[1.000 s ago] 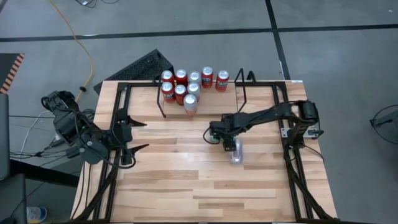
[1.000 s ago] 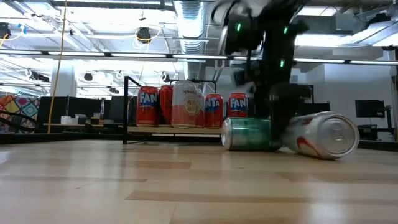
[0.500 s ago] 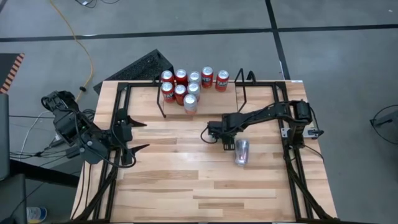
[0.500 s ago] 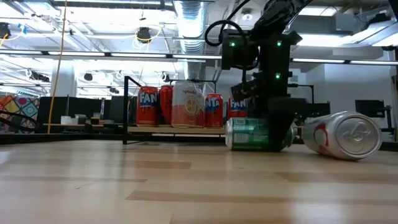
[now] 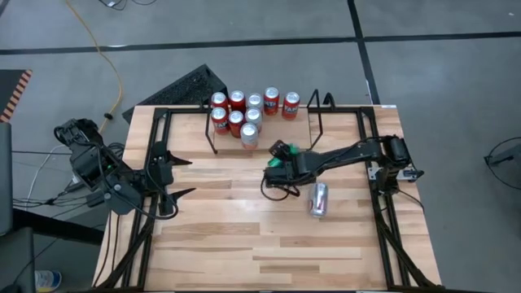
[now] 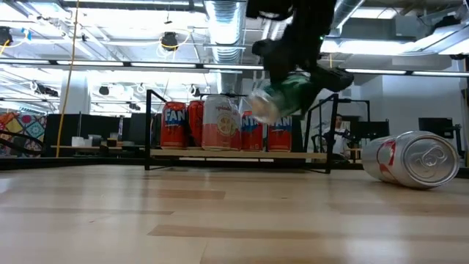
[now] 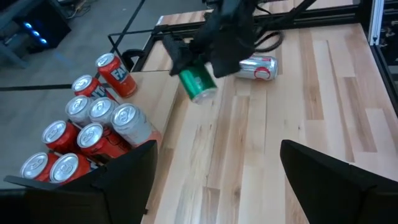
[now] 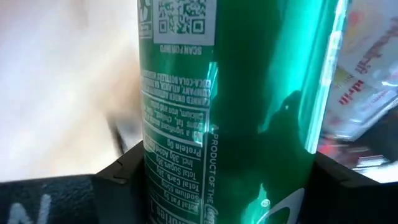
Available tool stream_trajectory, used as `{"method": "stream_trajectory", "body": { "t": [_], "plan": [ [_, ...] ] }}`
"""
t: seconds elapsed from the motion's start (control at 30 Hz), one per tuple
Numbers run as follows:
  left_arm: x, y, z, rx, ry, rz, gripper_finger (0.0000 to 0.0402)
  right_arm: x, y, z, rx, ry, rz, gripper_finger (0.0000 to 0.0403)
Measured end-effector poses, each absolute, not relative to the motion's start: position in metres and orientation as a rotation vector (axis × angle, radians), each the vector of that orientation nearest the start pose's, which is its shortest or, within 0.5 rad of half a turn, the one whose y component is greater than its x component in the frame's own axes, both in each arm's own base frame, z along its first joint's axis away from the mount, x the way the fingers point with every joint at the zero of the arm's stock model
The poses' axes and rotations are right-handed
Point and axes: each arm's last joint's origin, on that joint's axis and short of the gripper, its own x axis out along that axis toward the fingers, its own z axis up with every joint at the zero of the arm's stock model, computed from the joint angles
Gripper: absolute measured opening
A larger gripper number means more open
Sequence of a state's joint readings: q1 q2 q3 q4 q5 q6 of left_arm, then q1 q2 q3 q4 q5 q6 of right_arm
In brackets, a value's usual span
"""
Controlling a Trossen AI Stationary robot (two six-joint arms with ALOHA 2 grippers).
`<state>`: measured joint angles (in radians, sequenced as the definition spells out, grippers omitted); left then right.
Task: Place canned beverage on shelf
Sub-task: Put the green soda can on the shelf
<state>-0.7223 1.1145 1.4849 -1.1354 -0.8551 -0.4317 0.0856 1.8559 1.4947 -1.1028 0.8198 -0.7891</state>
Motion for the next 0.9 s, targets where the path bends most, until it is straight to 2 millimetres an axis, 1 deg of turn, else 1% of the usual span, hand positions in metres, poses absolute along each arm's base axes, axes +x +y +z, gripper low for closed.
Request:
{"method": "stream_trajectory", "body": {
  "t": [0.13,0.17,0.2,0.27,0.3,0.37,0.5,0.57,0.67,0.77,0.83,0.9],
  "plan": [
    [0.144,-0.098,0.425,0.122,0.493,0.236,0.0325,0.355,-0.009,0.237,-1.737,1.789,0.151,0.0268],
    [0.144,-0.098,0.425,0.121,0.494,0.237,0.0325,0.355,-0.015,0.237,-1.811,1.842,0.163,0.0268],
    [0.144,-0.098,0.425,0.121,0.494,0.237,0.0325,0.356,-0.021,0.238,-1.853,1.887,0.137,0.0268],
    [0.144,-0.098,0.425,0.115,0.494,0.237,0.0325,0.358,-0.033,0.236,-1.831,1.923,0.042,0.0268],
    [0.144,-0.098,0.425,0.113,0.493,0.237,0.0325,0.357,-0.039,0.235,-1.822,1.950,0.022,0.0268],
    [0.144,-0.098,0.425,0.112,0.494,0.237,0.0325,0.351,-0.050,0.225,-1.820,2.028,0.044,0.0268],
    [0.144,-0.098,0.425,0.110,0.494,0.237,0.0325,0.343,-0.067,0.203,-1.782,2.123,0.098,0.0268],
    [0.144,-0.098,0.425,0.098,0.493,0.238,0.0325,0.336,-0.071,0.193,-1.781,2.163,0.151,0.0268],
    [0.144,-0.098,0.425,0.095,0.496,0.233,0.0325,0.335,-0.073,0.183,-1.779,2.169,0.118,0.0268],
    [0.144,-0.098,0.425,0.096,0.495,0.235,0.0325,0.333,-0.072,0.180,-1.786,2.166,0.119,0.0268],
    [0.144,-0.098,0.425,0.099,0.489,0.244,0.0325,0.333,-0.074,0.178,-1.768,2.159,0.091,0.0268],
    [0.144,-0.098,0.425,0.102,0.485,0.253,0.0325,0.329,-0.078,0.176,-1.751,2.185,0.100,0.0268]
  ]
}}
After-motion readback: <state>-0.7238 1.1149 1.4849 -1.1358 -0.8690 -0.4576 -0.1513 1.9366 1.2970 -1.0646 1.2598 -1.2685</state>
